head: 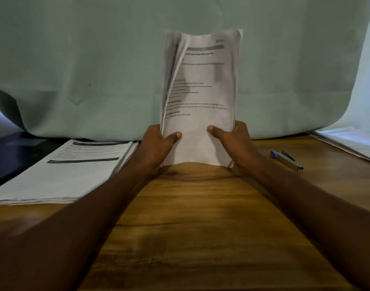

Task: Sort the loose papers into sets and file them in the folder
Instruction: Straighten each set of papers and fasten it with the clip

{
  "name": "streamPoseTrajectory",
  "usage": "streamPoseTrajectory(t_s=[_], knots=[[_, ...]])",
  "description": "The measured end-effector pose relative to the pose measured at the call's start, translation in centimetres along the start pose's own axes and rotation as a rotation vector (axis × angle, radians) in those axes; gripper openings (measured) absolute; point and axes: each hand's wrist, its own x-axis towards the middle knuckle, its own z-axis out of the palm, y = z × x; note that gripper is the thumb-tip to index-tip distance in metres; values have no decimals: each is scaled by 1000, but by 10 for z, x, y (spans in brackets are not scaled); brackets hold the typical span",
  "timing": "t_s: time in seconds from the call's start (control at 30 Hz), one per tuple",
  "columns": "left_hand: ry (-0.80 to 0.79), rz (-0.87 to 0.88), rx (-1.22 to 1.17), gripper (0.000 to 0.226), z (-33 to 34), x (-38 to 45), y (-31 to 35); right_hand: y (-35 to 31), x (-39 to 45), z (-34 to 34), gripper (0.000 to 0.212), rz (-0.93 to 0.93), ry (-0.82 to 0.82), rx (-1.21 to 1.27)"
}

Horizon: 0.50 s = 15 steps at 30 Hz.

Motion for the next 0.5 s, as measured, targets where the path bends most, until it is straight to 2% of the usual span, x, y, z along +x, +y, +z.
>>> streamPoseTrajectory(t_s=[0.13,0.2,0.23,0.3,0.37,0.43,0.5], knots=[[21,-29,0,47,3,2,-6,5,-1,3,40,-24,28,-51],[-1,-66,81,44,3,3,-6,6,2,2,41,34,23,-80],[-28,-98,87,50,3,2,-6,7,3,-1,40,82,18,-68],[-72,-106,-13,49,1,3,-3,8,5,-5,40,164,-6,-5],[-66,-79,-163,29,-5,4,9,1,9,-10,41,229,-66,53],[-21,-82,-312,17,-14,10,22,-4,11,-16,43,274,-192,74],[24,-86,-447,20,-23,17,23,-4,10,-20,47,323,-312,27]])
